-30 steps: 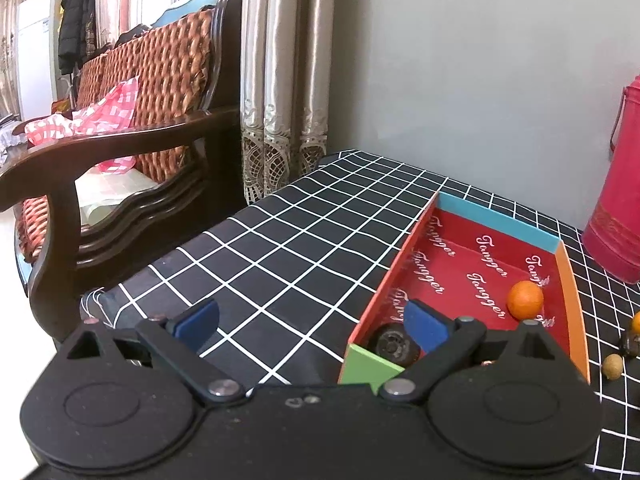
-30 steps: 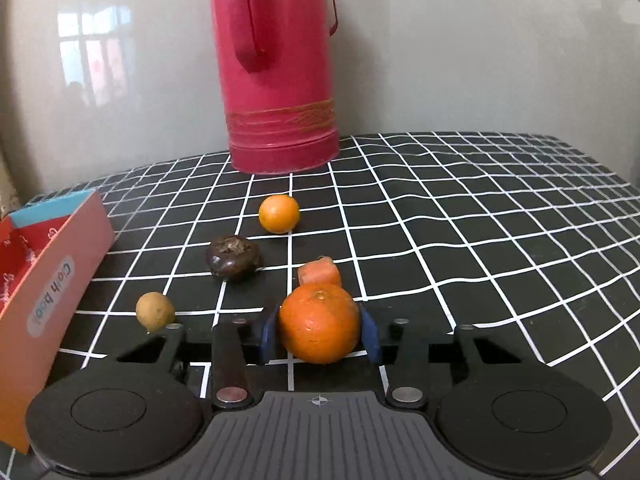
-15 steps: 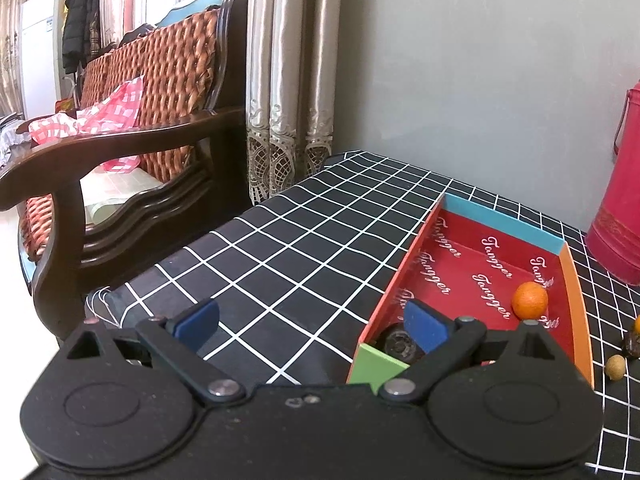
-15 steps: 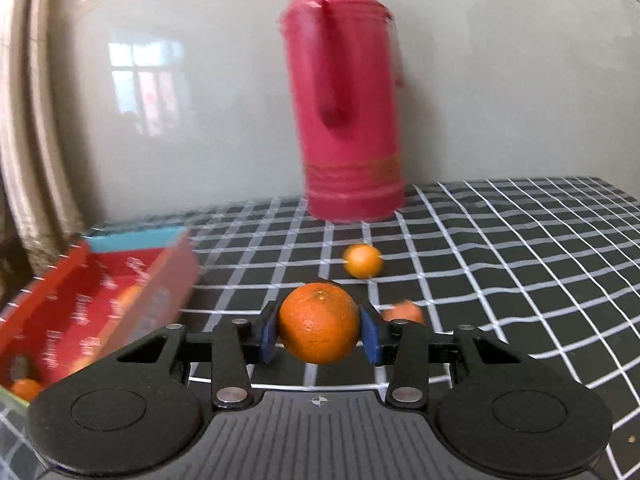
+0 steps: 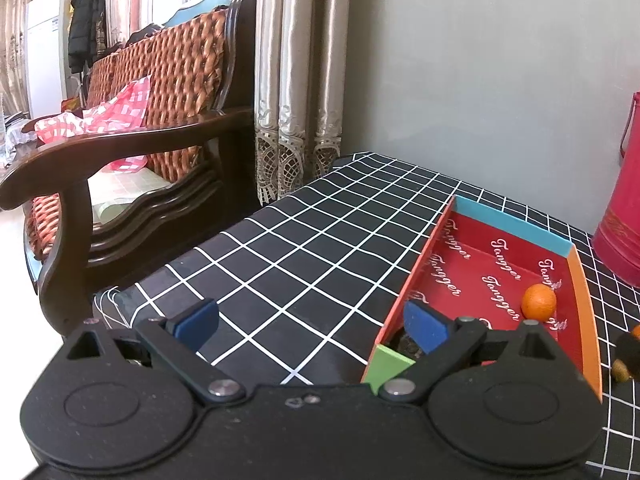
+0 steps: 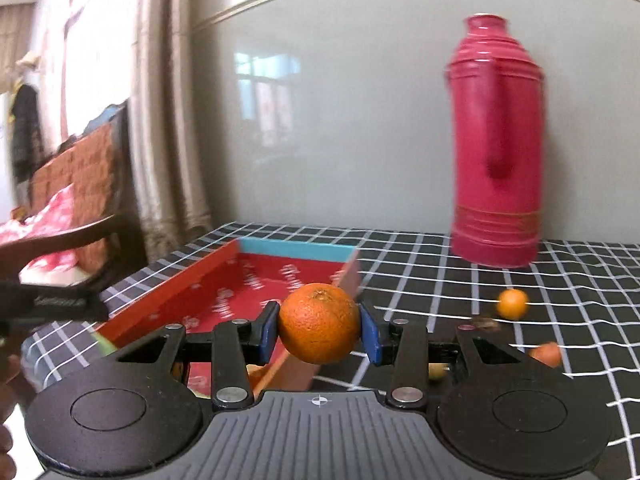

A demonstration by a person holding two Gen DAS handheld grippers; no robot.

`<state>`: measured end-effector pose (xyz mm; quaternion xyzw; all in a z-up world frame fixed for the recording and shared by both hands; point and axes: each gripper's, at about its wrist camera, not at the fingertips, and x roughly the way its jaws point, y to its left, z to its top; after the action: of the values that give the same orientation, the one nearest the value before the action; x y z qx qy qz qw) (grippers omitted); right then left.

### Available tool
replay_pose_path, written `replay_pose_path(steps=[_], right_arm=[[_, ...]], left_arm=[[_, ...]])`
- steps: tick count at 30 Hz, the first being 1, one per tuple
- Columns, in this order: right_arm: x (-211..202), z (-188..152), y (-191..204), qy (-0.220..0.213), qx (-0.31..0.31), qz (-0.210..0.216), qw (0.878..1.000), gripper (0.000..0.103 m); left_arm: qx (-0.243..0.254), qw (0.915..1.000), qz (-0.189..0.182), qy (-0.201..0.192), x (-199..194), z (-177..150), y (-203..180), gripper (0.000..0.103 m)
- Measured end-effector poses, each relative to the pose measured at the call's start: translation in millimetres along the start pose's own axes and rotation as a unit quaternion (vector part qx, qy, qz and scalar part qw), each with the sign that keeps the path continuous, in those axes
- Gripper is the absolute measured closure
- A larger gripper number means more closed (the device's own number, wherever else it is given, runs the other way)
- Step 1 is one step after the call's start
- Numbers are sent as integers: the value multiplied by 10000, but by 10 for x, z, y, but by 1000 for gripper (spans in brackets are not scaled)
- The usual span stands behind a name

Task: Organize fruits
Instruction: 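Carry the orange over the red box and open the right gripper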

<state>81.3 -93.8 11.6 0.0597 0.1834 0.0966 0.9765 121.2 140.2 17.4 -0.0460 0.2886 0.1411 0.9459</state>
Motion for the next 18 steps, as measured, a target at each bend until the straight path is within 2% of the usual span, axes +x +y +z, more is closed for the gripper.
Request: replay_pose_path(steps=[13, 14, 16, 18], right_arm=[[203, -128, 383, 332, -588, 422, 9968, 58], [209, -137, 398, 350, -630, 438, 9964, 54], [175, -141, 418, 231, -681, 376, 9967, 14], [70, -128, 400, -93, -662, 250, 9975, 4]], left_arm=[[-4, 10000, 63, -2, 20, 13, 38, 10], [-3, 10000, 68, -4, 21, 12, 38, 10], [-18, 10000, 70, 4, 26, 14, 41, 10], [-36, 10000, 69, 13, 29, 16, 46, 10]])
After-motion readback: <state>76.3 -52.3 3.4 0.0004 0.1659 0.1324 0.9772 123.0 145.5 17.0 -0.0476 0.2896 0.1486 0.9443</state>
